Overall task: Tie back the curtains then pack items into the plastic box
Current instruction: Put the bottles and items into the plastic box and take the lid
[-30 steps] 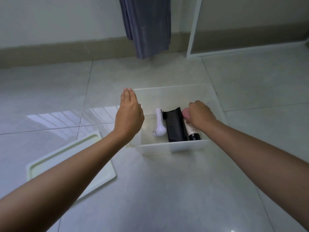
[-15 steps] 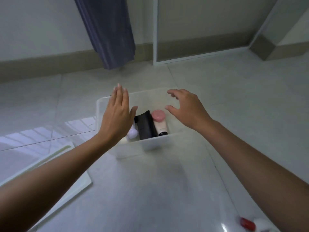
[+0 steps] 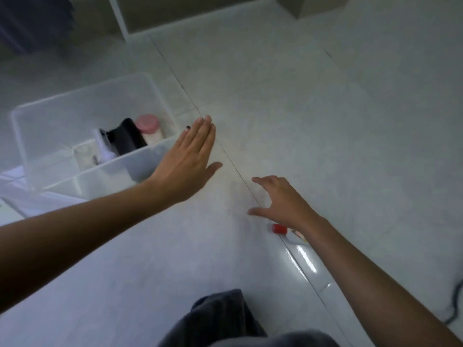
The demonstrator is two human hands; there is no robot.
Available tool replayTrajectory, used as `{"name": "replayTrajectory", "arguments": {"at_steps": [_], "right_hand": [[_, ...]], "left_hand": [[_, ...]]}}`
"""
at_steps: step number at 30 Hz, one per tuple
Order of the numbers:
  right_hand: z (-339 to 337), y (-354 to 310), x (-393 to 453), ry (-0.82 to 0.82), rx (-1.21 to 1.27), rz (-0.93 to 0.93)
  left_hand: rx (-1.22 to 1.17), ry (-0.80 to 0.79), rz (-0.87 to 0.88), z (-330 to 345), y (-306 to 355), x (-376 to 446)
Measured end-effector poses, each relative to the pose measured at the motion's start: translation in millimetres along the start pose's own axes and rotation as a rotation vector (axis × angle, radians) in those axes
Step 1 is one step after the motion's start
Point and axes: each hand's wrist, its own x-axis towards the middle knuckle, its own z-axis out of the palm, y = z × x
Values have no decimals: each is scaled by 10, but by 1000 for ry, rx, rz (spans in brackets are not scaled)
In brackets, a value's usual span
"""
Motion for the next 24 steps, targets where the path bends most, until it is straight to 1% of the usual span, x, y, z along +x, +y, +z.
{"name": "replayTrajectory", "arguments": {"at_steps": [2,6,9,13,20,24], "right_hand": [[123,127,-156,-95,-93,1],[319,328,-286,-160,-189,25],[384,393,-263,-147,-223,26],[379,407,-201,-132,-188,24],[371,421,-124,-155,-160,17],[298,362,-44,-123,-274,-21]], "left_hand": [[-15,-41,-18,65,-13,10],[-15,-72,-33,170,-74,-28],[-11,-83,-40,207,-121,-50],[-19,-55,-35,219,-154,-57],[-11,-60,-42,267,-246,-86],[-22,-52,-55,232,-295,-81]]}}
